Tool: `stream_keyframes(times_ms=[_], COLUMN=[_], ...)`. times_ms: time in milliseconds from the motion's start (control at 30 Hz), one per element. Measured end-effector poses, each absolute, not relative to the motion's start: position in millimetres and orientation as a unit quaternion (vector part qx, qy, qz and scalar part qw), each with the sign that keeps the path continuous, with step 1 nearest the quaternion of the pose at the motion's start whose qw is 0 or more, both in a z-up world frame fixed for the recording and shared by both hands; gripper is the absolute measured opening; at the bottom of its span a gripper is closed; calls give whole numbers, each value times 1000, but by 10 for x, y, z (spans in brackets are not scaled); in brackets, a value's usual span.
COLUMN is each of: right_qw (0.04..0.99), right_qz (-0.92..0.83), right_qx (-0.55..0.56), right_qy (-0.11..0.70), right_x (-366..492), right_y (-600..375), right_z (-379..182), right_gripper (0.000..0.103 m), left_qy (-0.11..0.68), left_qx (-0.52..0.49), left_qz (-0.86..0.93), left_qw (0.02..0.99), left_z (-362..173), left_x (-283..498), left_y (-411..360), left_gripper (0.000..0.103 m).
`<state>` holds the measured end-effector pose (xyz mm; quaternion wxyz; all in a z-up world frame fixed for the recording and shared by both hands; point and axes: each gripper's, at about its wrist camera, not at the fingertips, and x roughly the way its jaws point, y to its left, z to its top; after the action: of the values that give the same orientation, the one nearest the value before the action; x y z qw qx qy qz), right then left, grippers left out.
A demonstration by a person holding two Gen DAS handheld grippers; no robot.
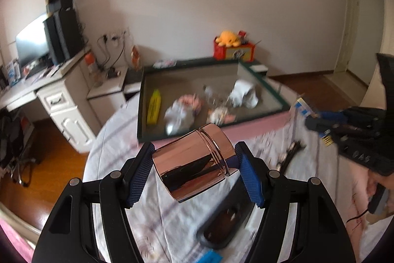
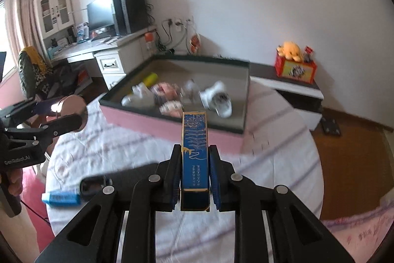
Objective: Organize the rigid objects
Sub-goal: 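Carry canister and blue-gold box over the pink box and open both tools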
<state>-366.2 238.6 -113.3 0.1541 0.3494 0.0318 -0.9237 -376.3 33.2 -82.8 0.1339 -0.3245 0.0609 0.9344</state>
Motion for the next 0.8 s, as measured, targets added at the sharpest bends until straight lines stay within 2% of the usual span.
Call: stream_keyframes(times_ms=[300, 433, 800], right_qw=[187, 181, 179], right_qz=[-913, -905, -870], right_qx=[360, 380, 454], right_qy=[46, 65, 72], right_x=[-4440, -4903, -5953], right_y=[2148, 2049, 1927], right_z=[-901, -934, -1395], right_gripper=[21, 21, 21], left_qy=[66, 64, 99], left_qx=[-333, -369, -448], left_qz=[923, 903, 868], left_qw=[184, 211, 191], left_z=[-496, -562, -1077], left_x=[-4643, -5177, -6244], left_y=[392, 461, 657], left_gripper=[68, 68, 68])
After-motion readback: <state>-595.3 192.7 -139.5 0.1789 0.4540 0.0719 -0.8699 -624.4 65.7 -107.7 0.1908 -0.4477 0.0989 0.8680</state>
